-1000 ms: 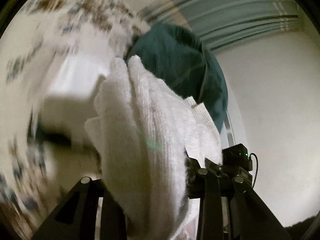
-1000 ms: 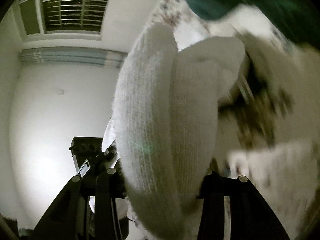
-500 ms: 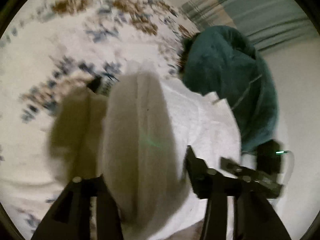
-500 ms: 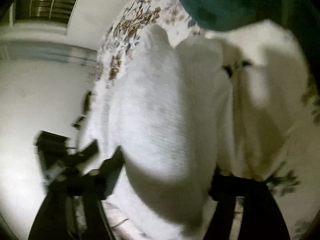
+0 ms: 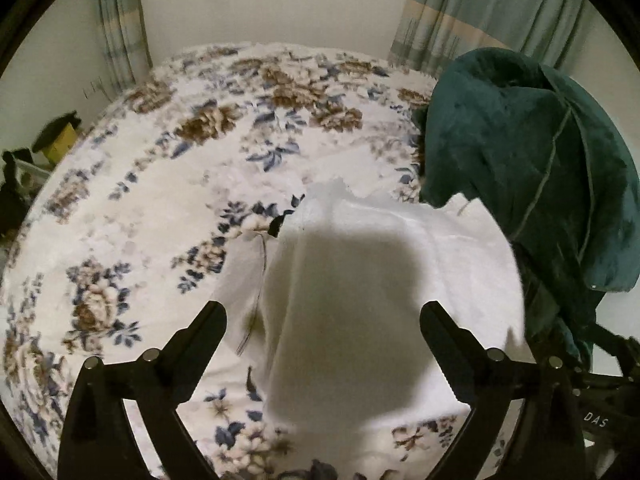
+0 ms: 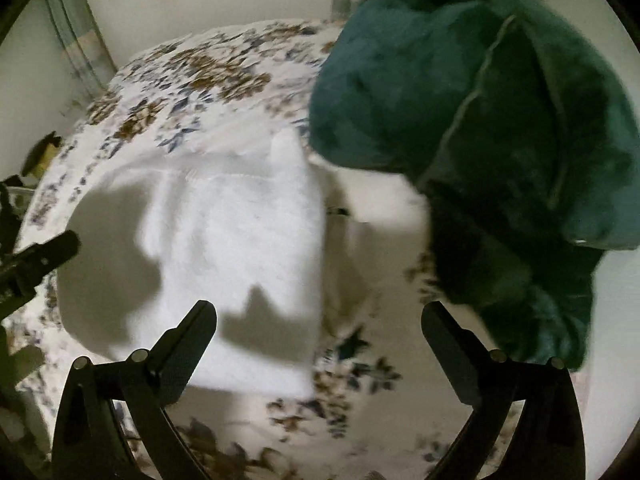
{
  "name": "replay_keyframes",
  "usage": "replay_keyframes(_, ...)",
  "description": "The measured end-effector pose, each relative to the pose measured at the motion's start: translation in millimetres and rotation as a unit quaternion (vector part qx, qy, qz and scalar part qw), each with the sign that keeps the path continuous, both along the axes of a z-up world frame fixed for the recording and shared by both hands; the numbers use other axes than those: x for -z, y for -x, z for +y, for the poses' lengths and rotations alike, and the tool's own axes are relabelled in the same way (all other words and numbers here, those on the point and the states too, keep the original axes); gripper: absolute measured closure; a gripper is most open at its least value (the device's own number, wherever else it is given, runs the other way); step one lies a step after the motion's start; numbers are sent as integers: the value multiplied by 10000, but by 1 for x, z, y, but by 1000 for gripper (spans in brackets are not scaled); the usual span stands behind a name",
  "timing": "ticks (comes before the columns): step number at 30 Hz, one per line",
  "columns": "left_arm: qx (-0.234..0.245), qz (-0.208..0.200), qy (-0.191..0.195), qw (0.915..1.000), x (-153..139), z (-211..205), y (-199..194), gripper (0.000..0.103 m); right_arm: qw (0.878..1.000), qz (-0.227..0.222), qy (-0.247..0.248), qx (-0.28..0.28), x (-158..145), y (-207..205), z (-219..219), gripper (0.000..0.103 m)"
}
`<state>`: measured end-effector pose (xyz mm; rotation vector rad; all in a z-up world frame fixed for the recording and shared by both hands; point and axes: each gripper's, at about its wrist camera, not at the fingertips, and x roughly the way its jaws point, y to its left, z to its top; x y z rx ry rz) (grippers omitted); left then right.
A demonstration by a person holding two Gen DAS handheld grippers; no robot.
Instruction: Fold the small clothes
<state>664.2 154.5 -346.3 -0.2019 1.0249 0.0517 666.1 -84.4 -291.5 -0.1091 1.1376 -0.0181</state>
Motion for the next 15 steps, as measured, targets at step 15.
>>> replay_keyframes(15, -53, -489, -527, 9974, -158, -50, 166, 4, 9954, -945, 173, 49, -181, 182, -24, 0)
